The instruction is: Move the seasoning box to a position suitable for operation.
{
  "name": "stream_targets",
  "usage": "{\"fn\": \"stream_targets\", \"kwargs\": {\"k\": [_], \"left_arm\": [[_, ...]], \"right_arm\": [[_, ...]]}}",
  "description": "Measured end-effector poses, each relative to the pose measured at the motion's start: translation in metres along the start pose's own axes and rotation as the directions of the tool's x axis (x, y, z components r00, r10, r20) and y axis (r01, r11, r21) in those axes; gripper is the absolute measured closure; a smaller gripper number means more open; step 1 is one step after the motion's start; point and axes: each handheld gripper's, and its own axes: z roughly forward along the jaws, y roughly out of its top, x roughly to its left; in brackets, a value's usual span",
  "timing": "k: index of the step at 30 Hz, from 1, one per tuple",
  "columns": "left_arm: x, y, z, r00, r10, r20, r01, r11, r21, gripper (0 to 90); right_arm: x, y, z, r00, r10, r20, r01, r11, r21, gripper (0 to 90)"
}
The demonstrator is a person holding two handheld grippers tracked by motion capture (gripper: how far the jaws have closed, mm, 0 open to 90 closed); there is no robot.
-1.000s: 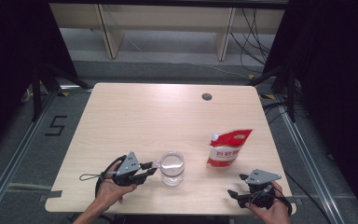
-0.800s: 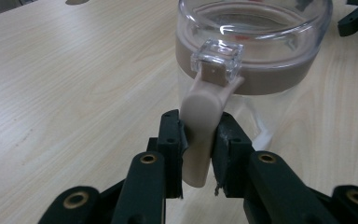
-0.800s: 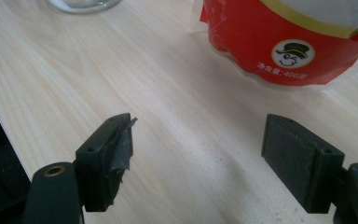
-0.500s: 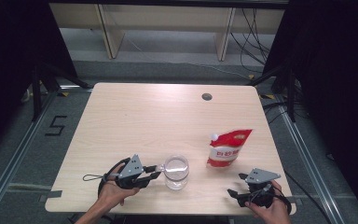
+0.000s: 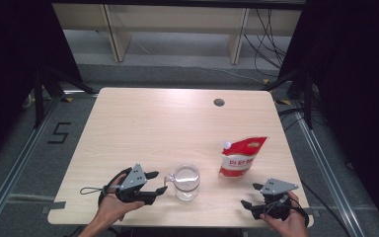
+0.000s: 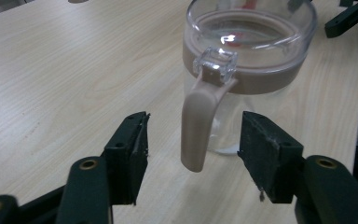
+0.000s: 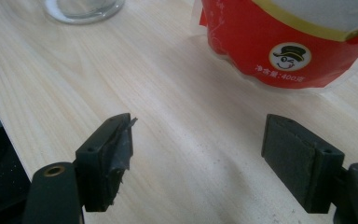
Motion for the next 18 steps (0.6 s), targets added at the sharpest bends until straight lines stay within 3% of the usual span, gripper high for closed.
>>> {"fn": "stream_targets", "kwargs": {"k": [3,5,8,13,16,18], "left_arm": [[-0.001,0.004,-0.002,0.9996,0.001,0.029,-0.001,1.0,0.006,35.1],[-0.003,0.006,-0.003,0.9997,-0.022,0.012,0.022,0.9997,0.011,32.0],[-0.004,0.009,-0.006,0.9998,-0.015,-0.014,0.015,0.9996,0.022,30.0],[-0.003,0.01,-0.008,0.9983,-0.049,-0.032,0.049,0.9988,-0.001,27.1],[-0.001,0.012,-0.01,0.9985,-0.035,-0.043,0.035,0.9994,0.004,27.1],[-0.001,0.012,-0.01,0.9983,-0.048,-0.033,0.048,0.9988,-0.006,27.4]], "right_arm": [[-0.001,0.0,0.0,0.9997,-0.025,0.006,0.025,1.0,-0.012,25.6],[-0.001,-0.001,-0.001,0.9999,-0.008,0.01,0.008,1.0,-0.008,25.6],[-0.001,-0.001,-0.001,0.9999,-0.007,0.012,0.007,1.0,-0.009,25.6],[0.002,-0.001,-0.001,1.0,-0.008,0.003,0.008,1.0,-0.001,25.7],[0.001,-0.001,-0.001,0.9999,-0.009,0.007,0.009,1.0,-0.004,25.8],[0.0,-0.001,0.0,0.9998,-0.017,0.013,0.017,1.0,-0.008,25.8]]}}
